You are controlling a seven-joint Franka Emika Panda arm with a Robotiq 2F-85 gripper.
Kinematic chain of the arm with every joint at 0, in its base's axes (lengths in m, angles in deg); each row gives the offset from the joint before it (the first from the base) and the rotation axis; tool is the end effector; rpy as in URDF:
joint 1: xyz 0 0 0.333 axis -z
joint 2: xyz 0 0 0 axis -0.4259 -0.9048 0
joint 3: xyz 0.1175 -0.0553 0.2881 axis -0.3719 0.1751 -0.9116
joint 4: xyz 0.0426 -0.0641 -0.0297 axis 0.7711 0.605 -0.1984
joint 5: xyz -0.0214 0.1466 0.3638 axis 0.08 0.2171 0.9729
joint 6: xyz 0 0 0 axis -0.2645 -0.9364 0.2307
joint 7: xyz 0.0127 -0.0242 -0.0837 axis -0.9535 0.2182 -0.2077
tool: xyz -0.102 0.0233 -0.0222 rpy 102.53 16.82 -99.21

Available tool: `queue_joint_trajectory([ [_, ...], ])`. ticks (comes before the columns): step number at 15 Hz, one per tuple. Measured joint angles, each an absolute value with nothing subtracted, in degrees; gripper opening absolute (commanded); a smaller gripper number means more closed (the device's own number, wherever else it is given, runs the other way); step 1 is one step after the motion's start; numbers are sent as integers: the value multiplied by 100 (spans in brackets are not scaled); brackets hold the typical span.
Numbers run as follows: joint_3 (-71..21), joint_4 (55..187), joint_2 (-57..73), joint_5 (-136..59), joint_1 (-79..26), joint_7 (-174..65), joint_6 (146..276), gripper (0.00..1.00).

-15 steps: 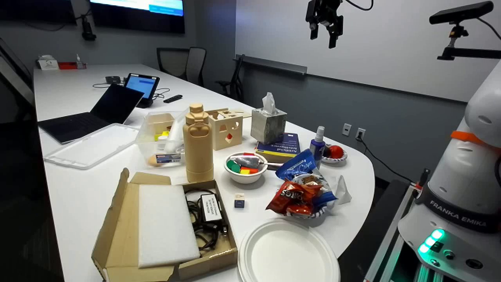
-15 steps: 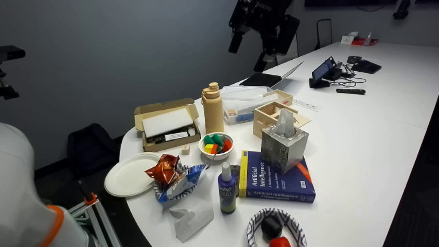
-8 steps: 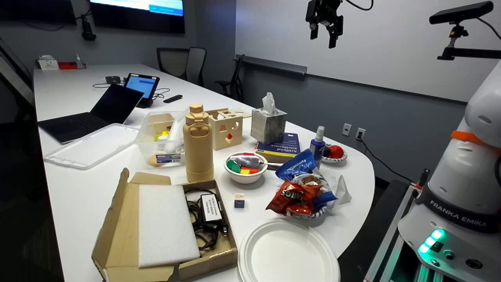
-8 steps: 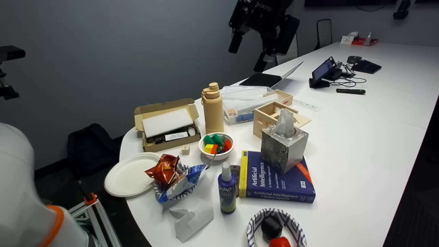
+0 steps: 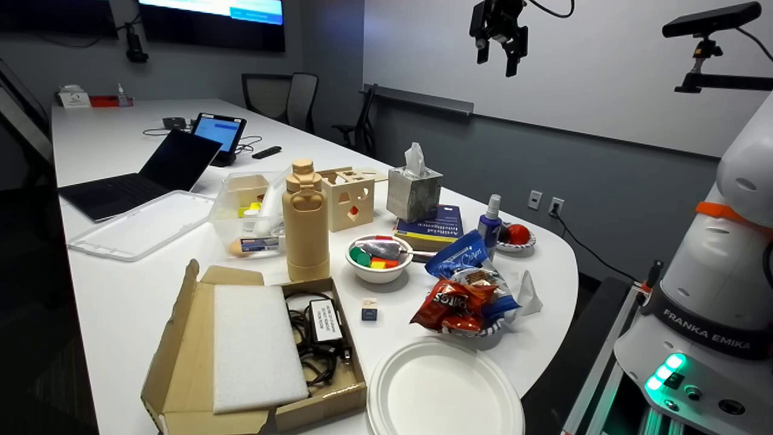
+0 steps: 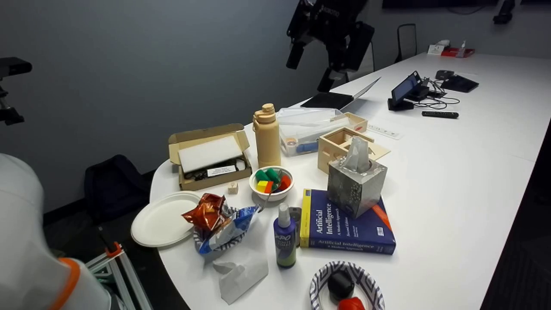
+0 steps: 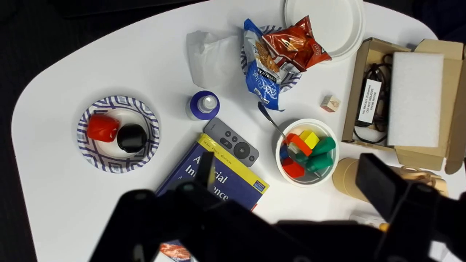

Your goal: Press a button on the grey remote

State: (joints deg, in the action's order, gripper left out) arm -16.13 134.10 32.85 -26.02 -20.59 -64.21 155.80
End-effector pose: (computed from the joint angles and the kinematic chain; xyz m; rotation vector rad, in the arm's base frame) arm 0.4599 -0.1299 0.5645 -2.8491 0.2882 0.3922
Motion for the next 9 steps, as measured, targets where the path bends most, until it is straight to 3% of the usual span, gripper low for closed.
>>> queue_joint_trajectory([
  [9,-2449,14640,3264,-2536,-2104,-4816,17180,100],
])
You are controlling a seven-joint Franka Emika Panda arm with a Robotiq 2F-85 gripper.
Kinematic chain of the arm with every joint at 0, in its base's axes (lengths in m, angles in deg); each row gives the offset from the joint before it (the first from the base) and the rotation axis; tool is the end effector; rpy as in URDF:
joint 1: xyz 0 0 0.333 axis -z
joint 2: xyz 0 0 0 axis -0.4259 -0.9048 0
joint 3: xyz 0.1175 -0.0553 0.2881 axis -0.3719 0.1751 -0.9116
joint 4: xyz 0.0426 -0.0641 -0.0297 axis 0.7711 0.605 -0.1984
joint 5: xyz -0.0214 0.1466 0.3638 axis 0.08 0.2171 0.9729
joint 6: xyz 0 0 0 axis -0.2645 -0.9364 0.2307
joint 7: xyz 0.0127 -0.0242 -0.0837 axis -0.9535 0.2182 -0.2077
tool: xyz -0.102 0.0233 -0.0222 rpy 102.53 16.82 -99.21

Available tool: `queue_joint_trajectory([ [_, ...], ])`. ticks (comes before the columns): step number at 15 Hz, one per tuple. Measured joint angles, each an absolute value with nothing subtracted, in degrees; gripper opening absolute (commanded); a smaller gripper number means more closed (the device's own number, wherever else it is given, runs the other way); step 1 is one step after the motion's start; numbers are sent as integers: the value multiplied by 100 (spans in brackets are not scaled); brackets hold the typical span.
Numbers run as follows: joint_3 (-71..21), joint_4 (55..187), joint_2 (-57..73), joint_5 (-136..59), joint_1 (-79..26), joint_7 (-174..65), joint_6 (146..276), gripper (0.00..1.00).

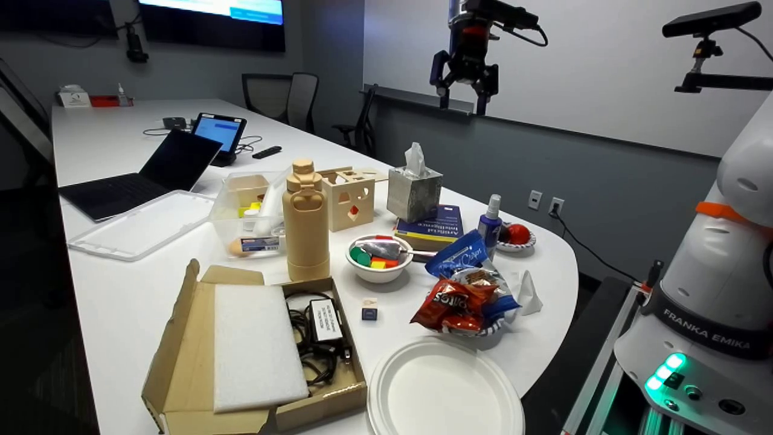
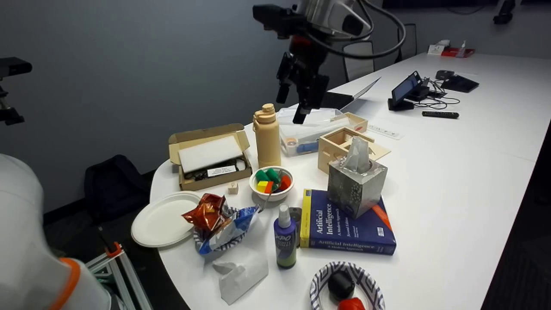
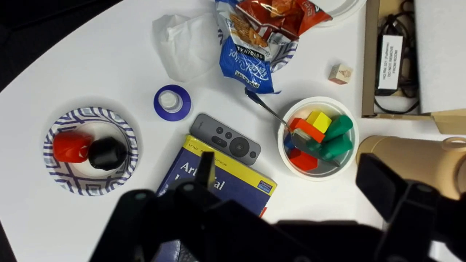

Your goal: Press a button on the grey remote

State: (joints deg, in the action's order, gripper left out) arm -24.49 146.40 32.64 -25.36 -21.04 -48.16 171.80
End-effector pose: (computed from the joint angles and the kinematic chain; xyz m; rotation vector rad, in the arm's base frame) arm 0.4815 -0.0564 0.4831 -2.8908 0.5501 0.3773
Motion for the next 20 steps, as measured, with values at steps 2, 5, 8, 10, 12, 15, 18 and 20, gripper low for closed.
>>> queue_joint_trajectory([
  [2,-2498,15039,3245,-2529,-2104,-4448,17747,100],
  [5,-2494,15612,3161,-2517,-2087,-4139,18628,100],
  [8,-2476,16038,2946,-2296,-2077,-4102,19361,100],
  [10,-2489,16181,2745,-2101,-2090,-4105,19712,100],
  [12,-2515,16244,2552,-1957,-2117,-4105,19969,75],
  [15,-2567,16252,2320,-1807,-2138,-4105,20222,50],
  [18,-2608,16258,2107,-1755,-2160,-4101,20382,28],
  [20,-2631,16268,1951,-1747,-2180,-4087,20490,12],
])
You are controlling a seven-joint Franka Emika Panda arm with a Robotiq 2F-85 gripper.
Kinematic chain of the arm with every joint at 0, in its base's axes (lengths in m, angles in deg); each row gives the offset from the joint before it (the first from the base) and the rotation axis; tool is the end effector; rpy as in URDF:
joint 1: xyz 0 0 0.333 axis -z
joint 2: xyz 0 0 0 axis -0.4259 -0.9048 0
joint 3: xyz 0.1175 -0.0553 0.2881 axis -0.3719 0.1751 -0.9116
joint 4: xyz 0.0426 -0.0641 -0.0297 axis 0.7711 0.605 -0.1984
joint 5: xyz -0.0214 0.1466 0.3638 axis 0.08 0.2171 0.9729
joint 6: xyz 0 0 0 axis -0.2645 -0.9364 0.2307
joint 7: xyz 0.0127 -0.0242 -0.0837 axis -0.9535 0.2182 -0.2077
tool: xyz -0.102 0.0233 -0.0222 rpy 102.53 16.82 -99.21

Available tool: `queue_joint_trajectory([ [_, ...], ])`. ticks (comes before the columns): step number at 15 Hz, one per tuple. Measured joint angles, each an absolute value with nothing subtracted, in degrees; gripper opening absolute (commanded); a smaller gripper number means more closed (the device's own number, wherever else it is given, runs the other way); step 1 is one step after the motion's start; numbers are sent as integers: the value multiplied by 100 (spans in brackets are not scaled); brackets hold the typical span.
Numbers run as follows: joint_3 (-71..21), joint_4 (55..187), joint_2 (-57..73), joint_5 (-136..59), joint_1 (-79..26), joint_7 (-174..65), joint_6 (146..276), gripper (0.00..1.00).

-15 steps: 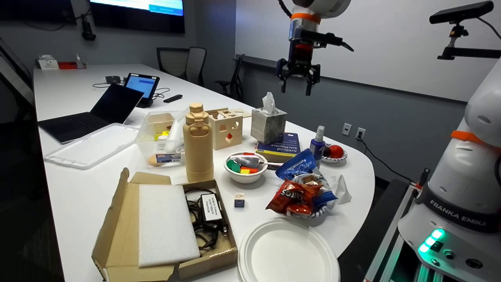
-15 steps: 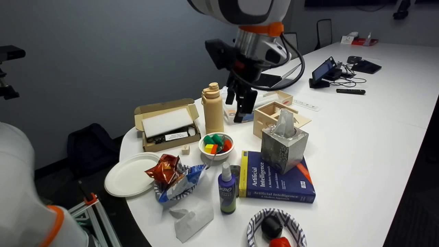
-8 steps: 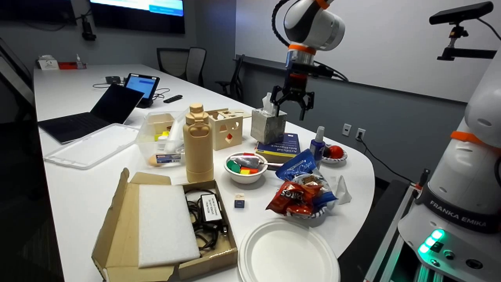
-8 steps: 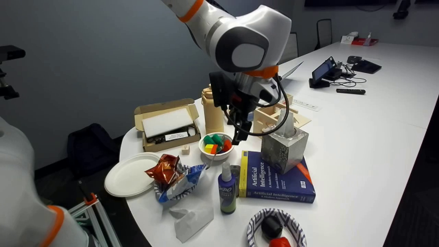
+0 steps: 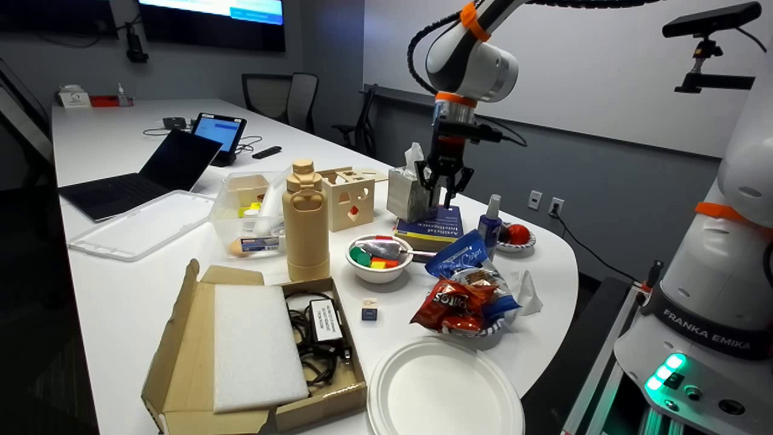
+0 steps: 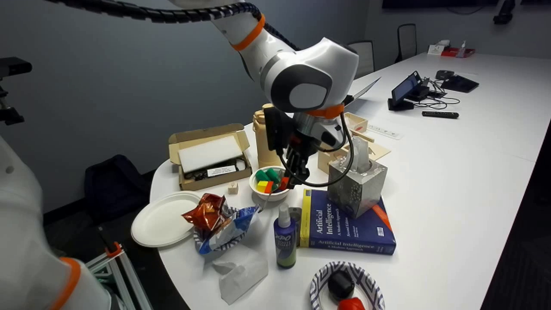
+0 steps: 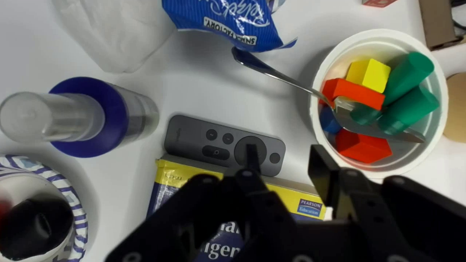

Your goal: Press a button on the grey remote

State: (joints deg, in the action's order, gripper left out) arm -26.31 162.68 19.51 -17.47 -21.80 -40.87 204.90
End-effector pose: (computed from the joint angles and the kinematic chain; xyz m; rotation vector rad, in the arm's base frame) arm 0.4891 -0.0421 0.2854 -2.7774 0.9196 0.3042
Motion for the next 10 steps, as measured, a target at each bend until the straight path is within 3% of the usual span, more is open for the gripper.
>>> queue_joint_trajectory([
  [2,-2647,16279,1792,-1743,-2209,-4070,20612,1],
  [10,-2745,16275,1113,-1703,-2303,-4048,21028,0],
])
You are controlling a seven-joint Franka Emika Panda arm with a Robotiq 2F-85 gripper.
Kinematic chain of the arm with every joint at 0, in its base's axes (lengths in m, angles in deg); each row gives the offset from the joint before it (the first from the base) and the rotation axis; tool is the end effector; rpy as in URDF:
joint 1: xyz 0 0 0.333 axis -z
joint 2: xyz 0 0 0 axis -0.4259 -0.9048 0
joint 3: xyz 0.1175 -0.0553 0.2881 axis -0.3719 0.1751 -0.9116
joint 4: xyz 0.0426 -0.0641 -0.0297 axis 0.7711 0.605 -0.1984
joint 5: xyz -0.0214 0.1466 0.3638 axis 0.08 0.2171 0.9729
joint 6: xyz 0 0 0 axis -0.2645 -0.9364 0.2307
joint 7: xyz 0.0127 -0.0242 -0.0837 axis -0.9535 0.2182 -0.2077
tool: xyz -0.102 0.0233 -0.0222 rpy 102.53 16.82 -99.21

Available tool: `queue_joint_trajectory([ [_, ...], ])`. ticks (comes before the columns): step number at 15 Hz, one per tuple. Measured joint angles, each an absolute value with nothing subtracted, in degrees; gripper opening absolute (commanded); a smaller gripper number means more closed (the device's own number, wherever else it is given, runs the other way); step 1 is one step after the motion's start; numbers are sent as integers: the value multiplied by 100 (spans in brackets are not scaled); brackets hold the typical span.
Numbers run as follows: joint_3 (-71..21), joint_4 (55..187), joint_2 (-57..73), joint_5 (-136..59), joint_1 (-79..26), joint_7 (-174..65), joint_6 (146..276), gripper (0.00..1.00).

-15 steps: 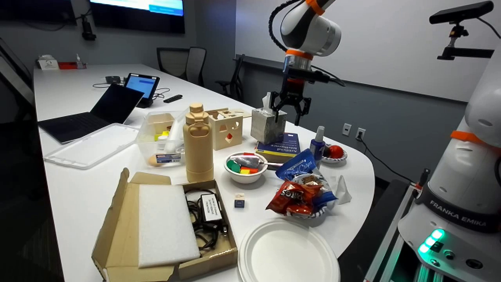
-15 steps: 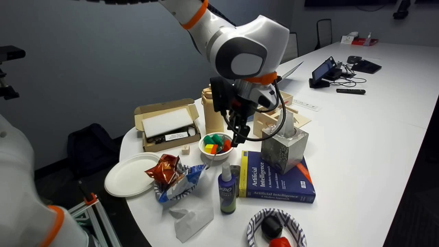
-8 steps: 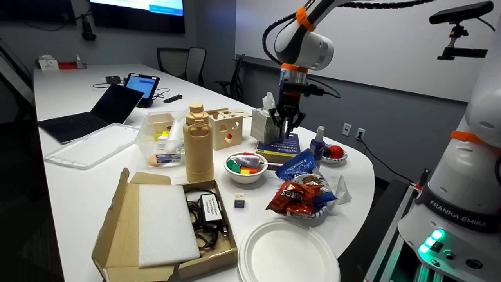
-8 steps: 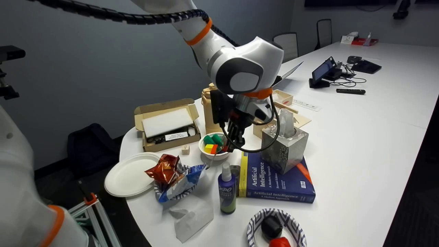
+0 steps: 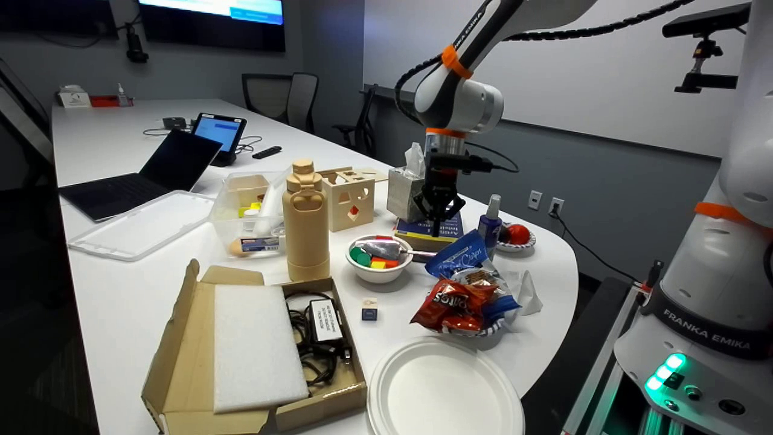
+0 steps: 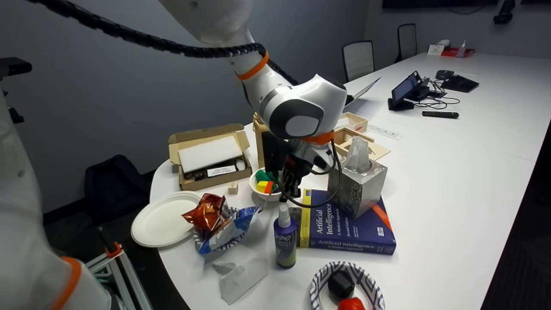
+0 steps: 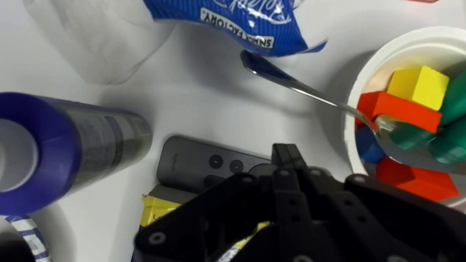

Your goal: Press a button on the grey remote

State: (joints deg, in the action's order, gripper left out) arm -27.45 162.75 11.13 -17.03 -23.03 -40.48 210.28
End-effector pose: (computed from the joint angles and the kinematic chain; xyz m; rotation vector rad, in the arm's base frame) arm 0.4890 -0.0258 0.2187 -2.8039 0.9245 0.3871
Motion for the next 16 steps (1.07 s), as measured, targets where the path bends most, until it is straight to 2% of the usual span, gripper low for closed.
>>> queue_joint_trajectory([
  [16,-2796,16084,292,-1492,-2298,-4009,21590,0],
])
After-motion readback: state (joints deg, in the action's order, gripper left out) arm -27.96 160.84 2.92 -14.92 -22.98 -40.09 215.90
